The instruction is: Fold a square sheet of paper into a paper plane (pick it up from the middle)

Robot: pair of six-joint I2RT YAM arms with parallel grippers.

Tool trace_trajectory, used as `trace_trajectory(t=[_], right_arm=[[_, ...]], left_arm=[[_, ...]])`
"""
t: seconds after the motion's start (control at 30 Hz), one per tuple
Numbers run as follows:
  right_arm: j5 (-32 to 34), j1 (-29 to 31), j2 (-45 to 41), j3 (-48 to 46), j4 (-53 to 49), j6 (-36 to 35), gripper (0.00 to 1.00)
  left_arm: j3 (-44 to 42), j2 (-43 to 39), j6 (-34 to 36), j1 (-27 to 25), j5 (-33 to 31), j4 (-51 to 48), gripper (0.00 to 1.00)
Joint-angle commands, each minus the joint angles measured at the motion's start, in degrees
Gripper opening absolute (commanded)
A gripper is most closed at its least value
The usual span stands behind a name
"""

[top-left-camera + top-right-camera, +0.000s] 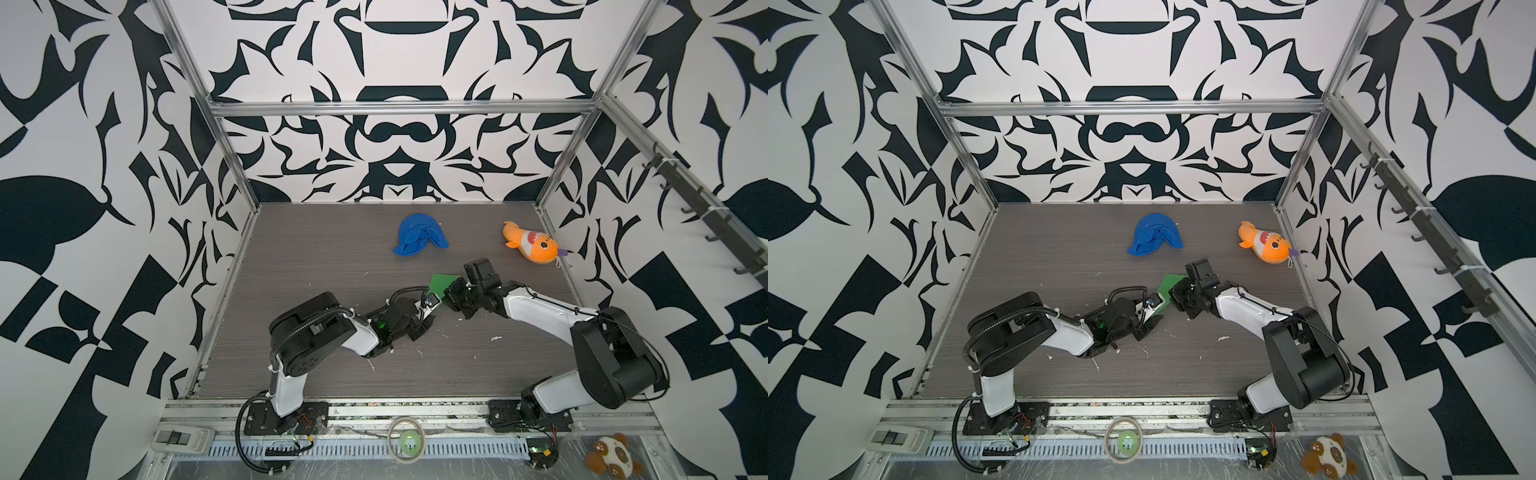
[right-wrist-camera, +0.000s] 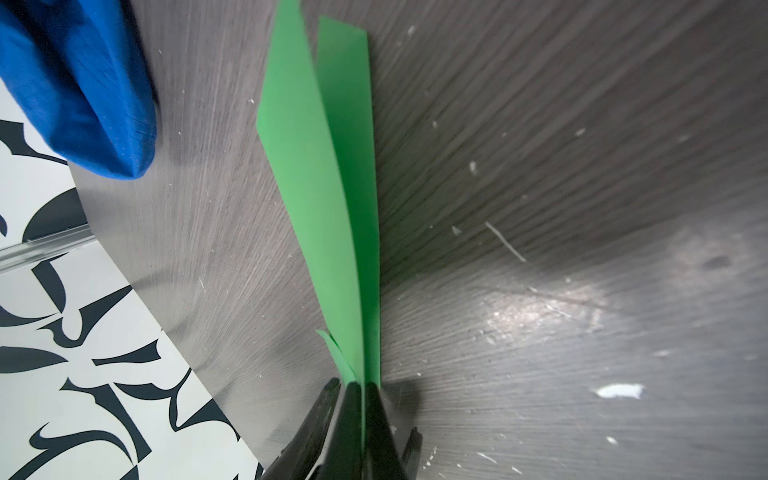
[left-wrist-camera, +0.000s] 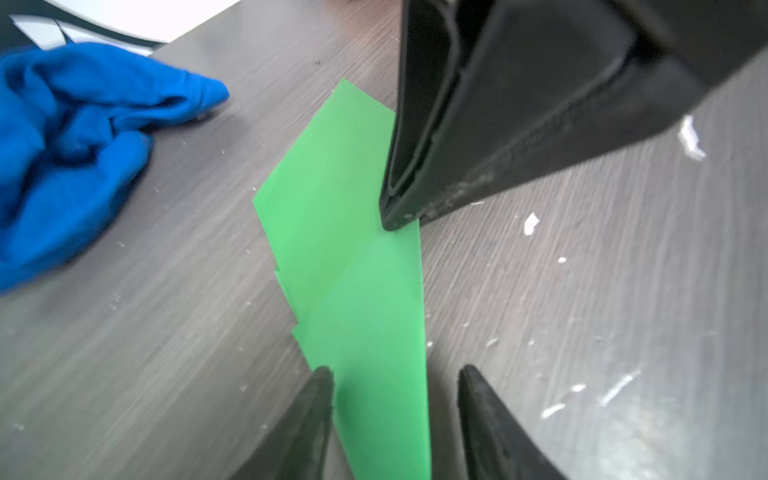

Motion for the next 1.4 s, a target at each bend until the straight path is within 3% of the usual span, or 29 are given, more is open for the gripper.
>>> trace_trajectory(t=[0.0,0.3,0.5,0.67,0.93,1.17,1.37], right_arm=[[-0.47,-0.28,-0.31,2.06,-1.83,0.98,0.0],[-1.77,-0.37,0.82,2.63,-2.31,1.25,0.0],[-1.64,-0.46,1.27,3.67,-3.6,-0.24,0.23],[-1.79,-0.54,1.67,3.77,-3.78,-0.86,0.27],[-1.79,-0.64,3.28,4.93,-4.89,-2.96,0.08],[-1.89,-0.63,3.6,5.39,-5.74,-3.76,0.06],[-2.14,-0.63,3.89,5.5,-5.83,-4.03,0.06]], left_arm=[[0.93,1.23,1.5,-0.14,-1.61,3.81,0.45],[-0.65,1.84,0.31,-0.07,-2.67,5.97,0.26],[-0.7,1.99,-0.79,-0.06,-2.18,5.09,0.23],[-1.18,2.02,-0.69,-0.05,-1.49,4.74,0.24],[-1.37,0.49,2.03,-0.06,-0.1,3.0,0.29],[-1.03,-1.56,3.46,-0.15,1.05,1.28,0.39],[-0.7,-1.68,3.88,-0.15,1.33,1.31,0.42]])
